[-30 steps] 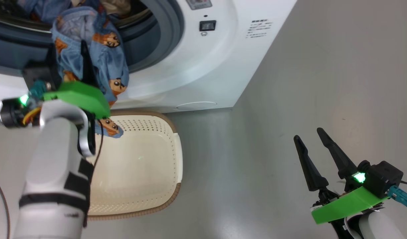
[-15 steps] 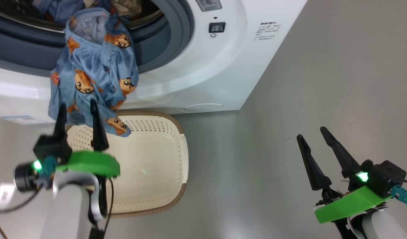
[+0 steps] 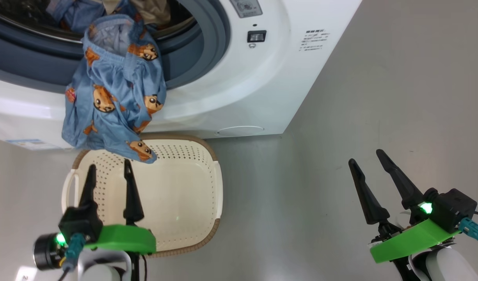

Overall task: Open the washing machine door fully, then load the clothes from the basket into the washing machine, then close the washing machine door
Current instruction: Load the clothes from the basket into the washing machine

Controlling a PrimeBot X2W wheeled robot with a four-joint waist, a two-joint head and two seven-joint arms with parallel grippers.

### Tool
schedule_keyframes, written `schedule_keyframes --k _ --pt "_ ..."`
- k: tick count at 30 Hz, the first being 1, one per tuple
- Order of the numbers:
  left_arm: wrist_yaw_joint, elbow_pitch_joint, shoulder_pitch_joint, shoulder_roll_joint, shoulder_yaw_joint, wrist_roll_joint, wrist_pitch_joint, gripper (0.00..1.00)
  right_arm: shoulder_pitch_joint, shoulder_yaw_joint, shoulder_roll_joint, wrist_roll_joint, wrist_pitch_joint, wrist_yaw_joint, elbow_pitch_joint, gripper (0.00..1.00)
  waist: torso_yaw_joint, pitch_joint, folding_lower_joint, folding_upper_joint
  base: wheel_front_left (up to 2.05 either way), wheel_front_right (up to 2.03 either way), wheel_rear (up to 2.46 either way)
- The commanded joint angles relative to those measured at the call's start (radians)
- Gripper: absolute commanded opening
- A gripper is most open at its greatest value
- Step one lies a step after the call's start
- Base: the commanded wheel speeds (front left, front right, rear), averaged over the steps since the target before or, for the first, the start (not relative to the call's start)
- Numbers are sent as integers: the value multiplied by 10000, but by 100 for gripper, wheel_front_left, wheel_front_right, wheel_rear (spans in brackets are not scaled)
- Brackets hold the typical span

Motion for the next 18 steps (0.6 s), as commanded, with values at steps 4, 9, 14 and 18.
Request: schedule_keyframes --k 4,9,14,18 --pt "51 -656 724 167 197 95 -62 100 220 292 -116 -42 -49 27 -227 100 -121 -184 0 0 0 0 0" --pt "100 -896 1443 167 252 -147 -62 100 430 220 -117 -65 -49 27 -230 100 -138 -386 0 0 0 0 0" --pt "158 -1058 1757 167 180 -284 -62 100 596 88 -122 -83 -49 27 -256 100 -52 -489 0 0 0 0 0" --pt "342 -1217 1831 166 21 -470 -62 100 659 -66 -102 -98 -49 27 -330 100 37 -433 0 0 0 0 0"
